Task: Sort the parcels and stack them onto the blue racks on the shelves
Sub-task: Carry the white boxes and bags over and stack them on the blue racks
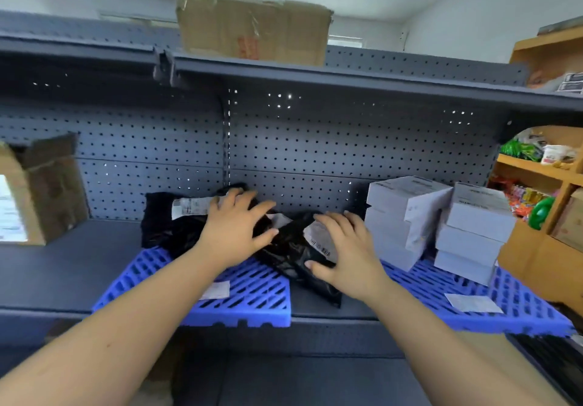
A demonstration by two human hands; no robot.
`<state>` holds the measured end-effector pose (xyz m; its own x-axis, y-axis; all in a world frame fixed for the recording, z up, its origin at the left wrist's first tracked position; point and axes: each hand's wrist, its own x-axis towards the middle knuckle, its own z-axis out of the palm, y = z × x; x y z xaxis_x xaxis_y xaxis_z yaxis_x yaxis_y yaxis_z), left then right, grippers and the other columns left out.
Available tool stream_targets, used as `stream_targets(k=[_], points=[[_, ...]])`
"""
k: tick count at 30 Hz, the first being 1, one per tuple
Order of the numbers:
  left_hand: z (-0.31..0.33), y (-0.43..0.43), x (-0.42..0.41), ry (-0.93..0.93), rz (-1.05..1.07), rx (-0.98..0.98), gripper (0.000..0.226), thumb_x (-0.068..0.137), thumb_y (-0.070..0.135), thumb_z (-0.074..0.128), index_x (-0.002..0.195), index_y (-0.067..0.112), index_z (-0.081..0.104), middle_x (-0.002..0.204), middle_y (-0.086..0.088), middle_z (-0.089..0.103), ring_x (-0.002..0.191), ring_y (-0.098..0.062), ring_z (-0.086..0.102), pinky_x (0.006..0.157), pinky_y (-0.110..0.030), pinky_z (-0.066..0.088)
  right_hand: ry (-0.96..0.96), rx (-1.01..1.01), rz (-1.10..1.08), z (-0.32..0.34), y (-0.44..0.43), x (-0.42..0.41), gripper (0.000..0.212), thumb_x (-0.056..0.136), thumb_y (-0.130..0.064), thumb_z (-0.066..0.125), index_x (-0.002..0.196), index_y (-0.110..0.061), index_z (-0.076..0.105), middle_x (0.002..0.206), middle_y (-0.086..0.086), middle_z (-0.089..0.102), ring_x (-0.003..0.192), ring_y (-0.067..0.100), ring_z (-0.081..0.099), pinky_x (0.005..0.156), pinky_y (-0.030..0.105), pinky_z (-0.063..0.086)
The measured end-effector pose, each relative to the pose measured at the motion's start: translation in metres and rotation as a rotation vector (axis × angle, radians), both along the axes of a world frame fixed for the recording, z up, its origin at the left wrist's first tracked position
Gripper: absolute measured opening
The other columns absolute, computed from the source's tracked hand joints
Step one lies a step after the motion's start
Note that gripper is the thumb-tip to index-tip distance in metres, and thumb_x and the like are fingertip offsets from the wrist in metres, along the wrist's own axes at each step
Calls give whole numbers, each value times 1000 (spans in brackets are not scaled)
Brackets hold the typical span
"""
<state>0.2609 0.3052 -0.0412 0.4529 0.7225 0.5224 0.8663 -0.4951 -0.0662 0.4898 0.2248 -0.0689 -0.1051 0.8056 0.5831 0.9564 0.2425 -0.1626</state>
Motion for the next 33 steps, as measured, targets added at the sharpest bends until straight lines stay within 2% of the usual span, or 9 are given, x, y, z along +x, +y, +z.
stream_targets(k=[3,9,13,20,22,25,28,31,33], points=[[-6,12,-36,-28,48,-8,77,75,74,16,142,40,35,149,-1,37,137,-29,23,104,-56,28,45,-2,1,-3,9,-22,81,73,-56,67,142,-32,33,147,-8,32,138,22,11,110,44,19],[-23,42,-107,-6,85,-38,84,71,79,21,141,38,37,147,-2,39,136,-30,25,106,-59,27,112,39,2,-13,38,-75,76,71,-62,60,138,-31,39,145,-7,38,137,27,15,113,48,22],[-17,60,-139,4,57,-35,89,67,84,19,142,39,35,149,2,34,139,-28,18,109,-55,21,60,72,-5,-10,59,-120,74,74,-56,64,139,-31,38,145,-6,37,139,27,12,111,48,19],[-13,83,-191,93,-12,-50,93,60,90,19,140,46,34,153,6,23,141,-25,6,113,-56,10,-46,104,-11,-17,82,-190,71,73,-52,65,135,-31,39,143,-5,38,138,29,16,105,48,27],[-13,87,-206,101,-58,-69,94,57,94,25,136,46,39,155,8,20,142,-23,2,113,-59,3,-42,88,-12,-18,91,-205,67,74,-53,65,134,-34,41,144,-5,37,138,28,14,106,47,24],[-15,95,-225,155,-142,-96,95,53,94,40,134,46,43,157,9,14,144,-22,-11,106,-64,-20,-45,80,-27,-16,101,-223,63,72,-52,68,129,-33,50,143,-3,40,137,29,14,105,49,25],[-20,104,-236,159,-266,-85,77,59,83,55,127,46,52,158,9,13,143,-20,-18,99,-63,-31,-60,64,-39,-14,106,-234,58,73,-49,69,127,-33,54,144,-2,39,137,30,13,106,50,24],[-25,114,-233,78,-380,-13,38,76,58,63,108,38,68,154,4,29,145,-25,-5,103,-68,-21,2,50,-40,-9,104,-240,54,75,-43,71,126,-35,54,145,-6,37,138,25,11,108,44,18],[-26,117,-226,22,-440,59,26,81,50,58,91,31,73,146,3,43,143,-28,9,105,-71,-11,33,45,-46,-5,100,-240,52,76,-41,71,125,-35,55,145,-8,37,137,23,12,108,40,17]])
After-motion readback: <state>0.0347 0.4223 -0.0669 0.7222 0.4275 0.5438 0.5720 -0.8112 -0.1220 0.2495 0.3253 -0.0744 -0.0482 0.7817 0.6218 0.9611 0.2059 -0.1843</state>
